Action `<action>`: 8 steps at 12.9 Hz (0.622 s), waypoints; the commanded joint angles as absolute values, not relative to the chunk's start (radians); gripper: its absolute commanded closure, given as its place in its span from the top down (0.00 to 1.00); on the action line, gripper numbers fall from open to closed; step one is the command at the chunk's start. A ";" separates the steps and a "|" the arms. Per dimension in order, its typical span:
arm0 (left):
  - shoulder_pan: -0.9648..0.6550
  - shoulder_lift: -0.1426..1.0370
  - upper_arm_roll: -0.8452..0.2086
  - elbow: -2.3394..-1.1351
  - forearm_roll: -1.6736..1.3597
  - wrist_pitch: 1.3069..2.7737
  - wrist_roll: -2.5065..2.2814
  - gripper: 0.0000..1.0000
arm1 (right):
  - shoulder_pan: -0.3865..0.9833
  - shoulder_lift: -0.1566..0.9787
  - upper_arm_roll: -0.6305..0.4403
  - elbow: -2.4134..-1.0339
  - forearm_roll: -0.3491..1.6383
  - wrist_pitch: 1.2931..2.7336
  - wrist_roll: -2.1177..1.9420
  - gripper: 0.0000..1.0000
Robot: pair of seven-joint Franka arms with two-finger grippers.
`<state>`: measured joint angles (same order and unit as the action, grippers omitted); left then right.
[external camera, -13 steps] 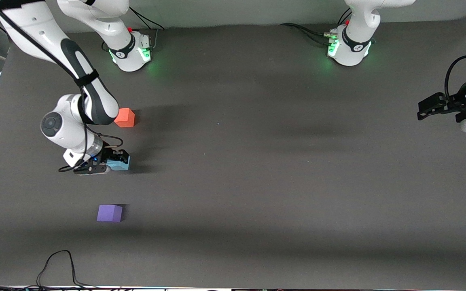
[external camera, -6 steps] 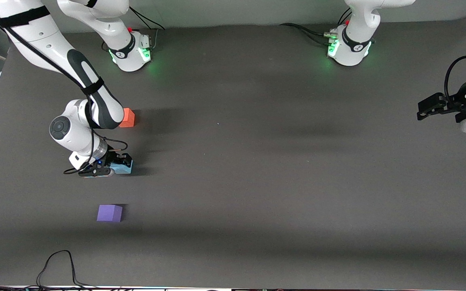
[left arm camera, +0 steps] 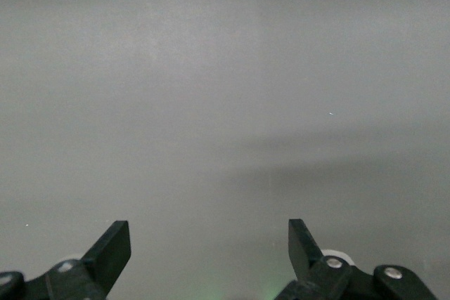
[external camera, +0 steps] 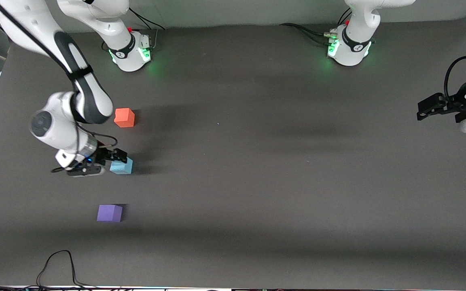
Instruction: Place blue block between orange and purple blocks
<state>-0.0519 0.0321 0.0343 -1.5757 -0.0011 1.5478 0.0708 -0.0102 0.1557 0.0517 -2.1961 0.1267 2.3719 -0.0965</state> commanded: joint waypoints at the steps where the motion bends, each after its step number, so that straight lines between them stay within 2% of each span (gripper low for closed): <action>1: -0.064 0.025 0.041 -1.586 -0.005 1.565 0.061 1.00 | -0.009 -0.027 0.052 -2.104 0.135 2.083 -0.121 1.00; 5: -0.064 0.025 0.041 -1.586 -0.005 1.565 0.061 1.00 | -0.005 -0.071 0.061 -1.777 0.135 1.696 -0.088 1.00; 7: -0.064 0.026 0.041 -1.586 -0.006 1.565 0.061 1.00 | 0.064 -0.066 0.039 -1.688 0.127 1.610 -0.075 1.00; 8: -0.064 0.026 0.041 -1.586 -0.005 1.565 0.061 1.00 | 0.118 -0.061 -0.010 -1.678 0.120 1.602 -0.051 1.00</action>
<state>-0.0521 0.0325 0.0342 -1.5759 -0.0012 1.5484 0.0707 0.0312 -0.1104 0.0480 -1.7451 0.1271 1.6402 -0.0888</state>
